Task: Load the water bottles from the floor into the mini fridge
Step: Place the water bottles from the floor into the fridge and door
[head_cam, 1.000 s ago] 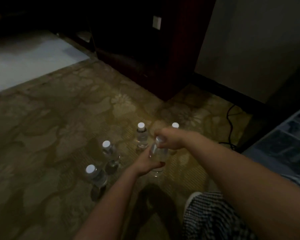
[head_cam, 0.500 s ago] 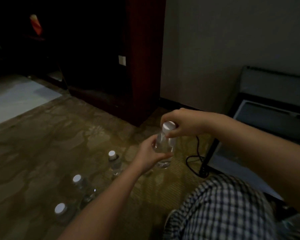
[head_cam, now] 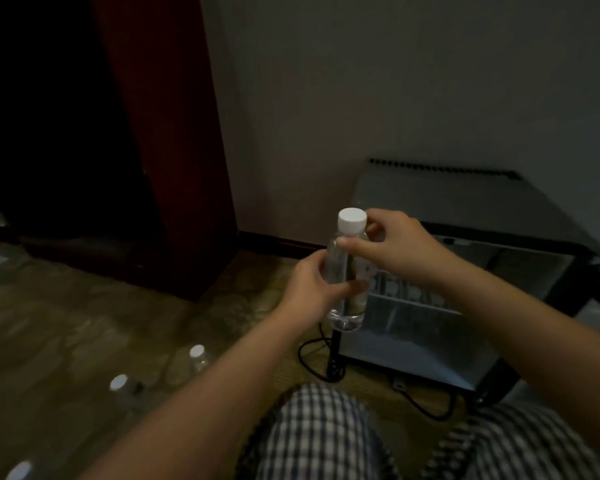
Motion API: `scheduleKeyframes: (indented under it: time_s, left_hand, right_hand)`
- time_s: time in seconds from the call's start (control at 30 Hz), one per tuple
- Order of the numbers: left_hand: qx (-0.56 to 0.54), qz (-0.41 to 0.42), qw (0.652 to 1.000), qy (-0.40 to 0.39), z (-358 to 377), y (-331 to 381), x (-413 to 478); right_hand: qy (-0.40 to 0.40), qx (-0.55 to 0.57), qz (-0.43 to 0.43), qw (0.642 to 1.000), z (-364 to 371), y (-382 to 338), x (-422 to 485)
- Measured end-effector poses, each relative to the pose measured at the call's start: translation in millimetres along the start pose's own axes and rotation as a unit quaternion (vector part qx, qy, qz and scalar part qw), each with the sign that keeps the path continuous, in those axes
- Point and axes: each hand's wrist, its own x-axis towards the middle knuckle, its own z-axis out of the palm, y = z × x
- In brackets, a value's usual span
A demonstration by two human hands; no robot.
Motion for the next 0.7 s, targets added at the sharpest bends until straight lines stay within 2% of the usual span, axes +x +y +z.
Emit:
scheduleKeyframes:
  time_s: [0.13,0.3,0.5,0.7]
  left_hand:
    - [0.012,0.007,0.999,-0.050,35.2,19.1,21.4]
    - [0.037,-0.008,0.987,-0.158,76.9,33.6,40.8]
    - [0.103,-0.047,0.963,-0.245,124.3,14.9,59.3]
    - [0.173,-0.040,0.931,-0.318,162.7,-23.4,82.1]
  right_hand:
    - [-0.032,0.105,0.107,0.988,-19.9,31.5,-8.8]
    - [0.005,0.164,0.155,0.974,-43.6,73.6,-20.7]
    - [0.056,0.228,0.238,0.942,-33.9,127.5,-34.6]
    - [0.113,0.190,0.291,0.931,-0.9,179.2,-36.6]
